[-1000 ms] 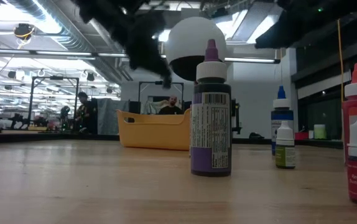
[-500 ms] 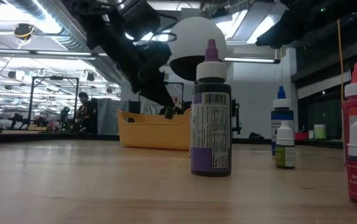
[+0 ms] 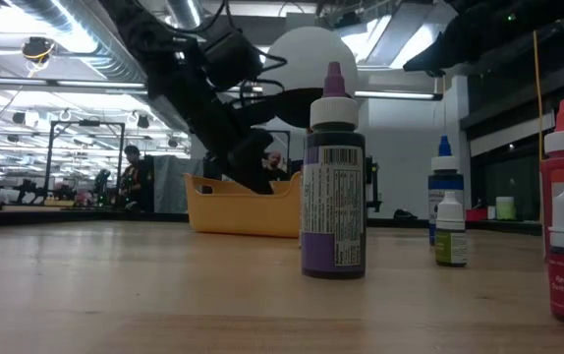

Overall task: Pick & Place food coloring
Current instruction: Put the small light blue food coloring bottle into the yellow bin

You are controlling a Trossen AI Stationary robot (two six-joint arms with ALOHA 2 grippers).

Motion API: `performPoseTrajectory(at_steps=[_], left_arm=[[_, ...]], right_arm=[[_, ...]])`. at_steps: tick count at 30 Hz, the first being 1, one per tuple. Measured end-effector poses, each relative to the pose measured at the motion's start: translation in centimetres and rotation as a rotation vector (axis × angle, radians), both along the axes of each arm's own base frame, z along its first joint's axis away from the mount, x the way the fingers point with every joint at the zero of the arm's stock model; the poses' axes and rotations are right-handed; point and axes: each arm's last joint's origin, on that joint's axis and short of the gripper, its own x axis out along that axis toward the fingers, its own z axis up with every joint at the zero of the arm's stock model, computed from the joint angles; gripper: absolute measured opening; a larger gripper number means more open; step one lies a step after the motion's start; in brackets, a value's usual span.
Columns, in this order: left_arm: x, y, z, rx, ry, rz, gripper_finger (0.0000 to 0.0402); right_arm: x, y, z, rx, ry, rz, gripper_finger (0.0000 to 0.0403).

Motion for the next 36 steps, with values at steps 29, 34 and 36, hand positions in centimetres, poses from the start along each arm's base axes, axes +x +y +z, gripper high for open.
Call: performPoseTrajectory(at_steps=[29,34,36], left_arm=[[0.7,0.9,-1.3,-0.001,-0.025,0.016,0.0059],[0.6,1.0,-1.4,-0.002,-0.019,0.026,0.0059],[0.6,1.0,-1.4,0.000,-0.018,0.029,0.0059]], right_arm=[[-0.1,-0.2,0.0,-0.054,0.019,0.003,0.0209],[-0.1,-0.2,0.0,-0.054,0.019,0.003,0.0209],[-0.1,-0.2,0.0,-0.052,0.019,0.003,0.0209]])
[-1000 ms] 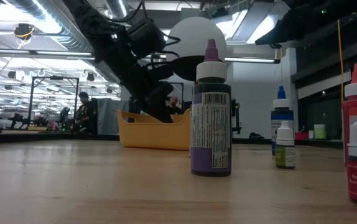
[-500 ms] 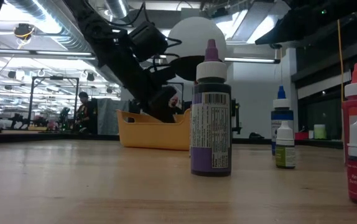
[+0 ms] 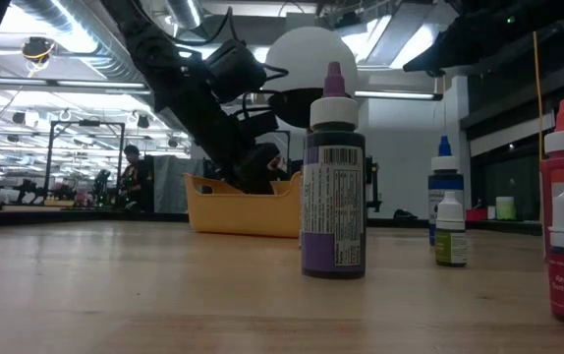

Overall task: Pick & Place food coloring
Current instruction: Put the small light blue food coloring bottle into the yellow bin, then put the right small red food coloring bottle into the yellow bin

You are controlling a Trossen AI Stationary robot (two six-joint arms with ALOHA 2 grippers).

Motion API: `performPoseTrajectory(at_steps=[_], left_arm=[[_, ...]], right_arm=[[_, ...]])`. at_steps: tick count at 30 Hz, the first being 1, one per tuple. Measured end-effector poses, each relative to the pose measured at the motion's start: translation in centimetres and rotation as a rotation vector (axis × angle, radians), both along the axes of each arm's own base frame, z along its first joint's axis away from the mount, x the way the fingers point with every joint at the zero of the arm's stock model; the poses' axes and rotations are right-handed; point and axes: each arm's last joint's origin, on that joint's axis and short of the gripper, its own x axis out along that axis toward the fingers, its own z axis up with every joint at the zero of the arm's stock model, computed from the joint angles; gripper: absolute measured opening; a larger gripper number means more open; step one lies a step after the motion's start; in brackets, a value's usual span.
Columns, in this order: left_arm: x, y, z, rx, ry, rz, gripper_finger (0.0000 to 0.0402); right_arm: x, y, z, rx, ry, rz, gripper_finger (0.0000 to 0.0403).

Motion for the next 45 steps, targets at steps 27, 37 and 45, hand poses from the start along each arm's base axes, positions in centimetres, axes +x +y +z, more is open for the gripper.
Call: performPoseTrajectory(at_steps=[27,37,45], left_arm=[[1.0,0.5,1.7,0.064,0.007,0.001,0.0106],[1.7,-1.0,6.8,0.117,0.115,-0.141,0.0113],[-2.2,-4.6,13.4,0.121,0.020,-0.215,0.0106]], right_arm=[[0.0,0.0,0.0,0.002,0.000,0.001,0.0209],[0.0,0.0,-0.1,0.006,0.011,0.001,0.0209],[0.0,0.0,-0.1,0.005,0.010,0.000,0.0209]])
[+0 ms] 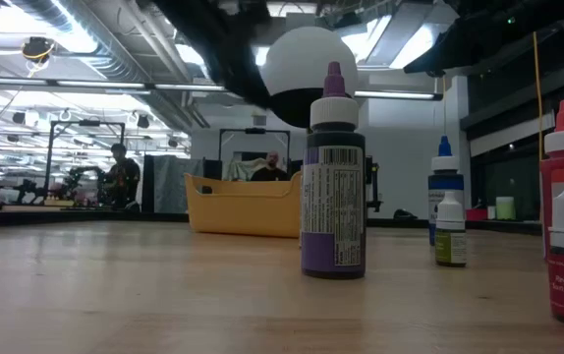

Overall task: Pick & Place food coloring
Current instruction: Put the right small red food coloring bottle into the yellow bin

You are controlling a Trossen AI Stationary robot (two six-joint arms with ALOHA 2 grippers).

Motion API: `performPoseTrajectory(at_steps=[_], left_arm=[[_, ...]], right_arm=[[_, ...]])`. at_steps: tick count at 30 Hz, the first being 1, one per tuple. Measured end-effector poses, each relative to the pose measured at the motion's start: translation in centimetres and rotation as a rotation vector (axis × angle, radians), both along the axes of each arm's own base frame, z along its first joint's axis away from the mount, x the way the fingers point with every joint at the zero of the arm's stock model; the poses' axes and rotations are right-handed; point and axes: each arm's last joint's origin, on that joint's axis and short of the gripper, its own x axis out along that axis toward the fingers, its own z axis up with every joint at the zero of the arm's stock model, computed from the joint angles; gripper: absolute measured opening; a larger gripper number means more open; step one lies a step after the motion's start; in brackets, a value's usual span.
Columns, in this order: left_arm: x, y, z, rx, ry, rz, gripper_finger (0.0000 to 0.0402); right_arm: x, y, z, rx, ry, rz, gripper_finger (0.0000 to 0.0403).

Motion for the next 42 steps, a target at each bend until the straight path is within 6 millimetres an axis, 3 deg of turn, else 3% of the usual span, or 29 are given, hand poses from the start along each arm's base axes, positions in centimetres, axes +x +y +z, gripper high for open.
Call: performPoseTrajectory(at_steps=[7,13,18,29,34,42], left_arm=[[-1.7,-3.8,2.3,0.017,-0.051,-0.097,0.0102],[-2.4,-5.3,1.9,0.058,0.005,-0.061,0.0100],[-3.1,-5.3,1.3,0.061,0.086,-0.026,0.0100],[-3.2,-5.0,1.2,0.068,0.100,0.008,0.0098],[-3.2,-5.0,1.2,0.066,0.099,0.006,0.0097],[-2.8,-5.0,1.5,0.039,0.034,0.028,0.0097]], right_arm=[[0.1,0.6,-0.1,0.029,-0.001,0.112,0.0209],[0.4,3.2,0.3,0.011,0.056,0.381,0.0209],[1.3,6.1,0.6,0.000,0.144,0.539,0.0209],[5.9,13.5,-1.2,0.159,0.369,0.556,0.0209],[5.9,17.2,-2.2,0.214,0.465,0.588,0.0209],[4.9,20.4,-4.6,0.258,0.618,0.564,0.0209]])
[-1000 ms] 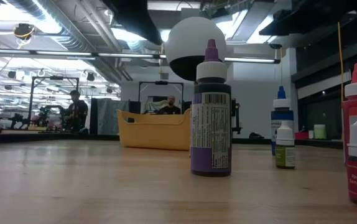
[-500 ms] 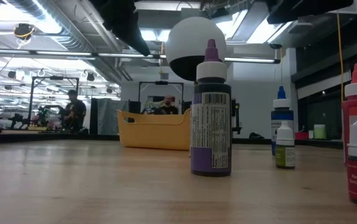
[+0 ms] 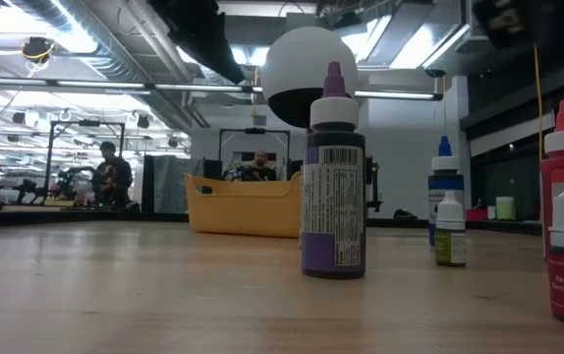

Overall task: Pick & Place food coloring
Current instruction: Put the right small red food coloring bottle into the yellow bin

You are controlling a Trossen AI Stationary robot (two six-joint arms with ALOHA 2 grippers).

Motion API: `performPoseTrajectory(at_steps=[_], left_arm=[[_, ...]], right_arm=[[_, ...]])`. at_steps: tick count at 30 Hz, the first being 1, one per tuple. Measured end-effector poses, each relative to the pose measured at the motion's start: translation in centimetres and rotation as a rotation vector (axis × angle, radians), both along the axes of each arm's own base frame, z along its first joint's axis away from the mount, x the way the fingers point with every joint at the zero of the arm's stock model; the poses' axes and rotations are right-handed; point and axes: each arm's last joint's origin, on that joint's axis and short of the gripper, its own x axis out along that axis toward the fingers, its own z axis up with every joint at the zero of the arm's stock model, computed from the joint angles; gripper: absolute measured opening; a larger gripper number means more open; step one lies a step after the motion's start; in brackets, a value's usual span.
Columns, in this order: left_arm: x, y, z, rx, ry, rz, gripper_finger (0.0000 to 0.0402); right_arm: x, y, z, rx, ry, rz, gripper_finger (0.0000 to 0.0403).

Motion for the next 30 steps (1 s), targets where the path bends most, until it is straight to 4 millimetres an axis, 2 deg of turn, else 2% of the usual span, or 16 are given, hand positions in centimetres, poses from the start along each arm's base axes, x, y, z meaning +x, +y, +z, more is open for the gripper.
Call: performPoseTrajectory(at_steps=[3,7,12,15,20,30], left_arm=[[0.2,0.0,0.2,-0.016,-0.037,0.013,0.0097],[0.4,-0.1,0.4,-0.031,-0.070,0.022,0.0093],[0.4,-0.3,0.4,-0.047,-0.086,0.038,0.0088],[0.4,-0.3,0.4,-0.061,-0.101,0.050,0.0088],[0.5,-0.3,0.5,-0.075,-0.118,0.062,0.0086],[0.5,-0.5,0.6,-0.088,-0.135,0.070,0.0081]], right_arm=[[-0.4,1.5,-1.2,0.009,0.048,-0.001,0.0209],[-1.5,3.5,-3.8,0.053,0.115,-0.039,0.0209],[-2.7,5.1,-6.6,0.096,0.054,-0.157,0.0209],[-3.2,5.2,-8.5,0.126,-0.011,-0.256,0.0209],[-3.6,4.6,-11.6,0.196,-0.013,-0.352,0.0209],[-2.7,5.7,-14.7,0.210,-0.077,-0.321,0.0209]])
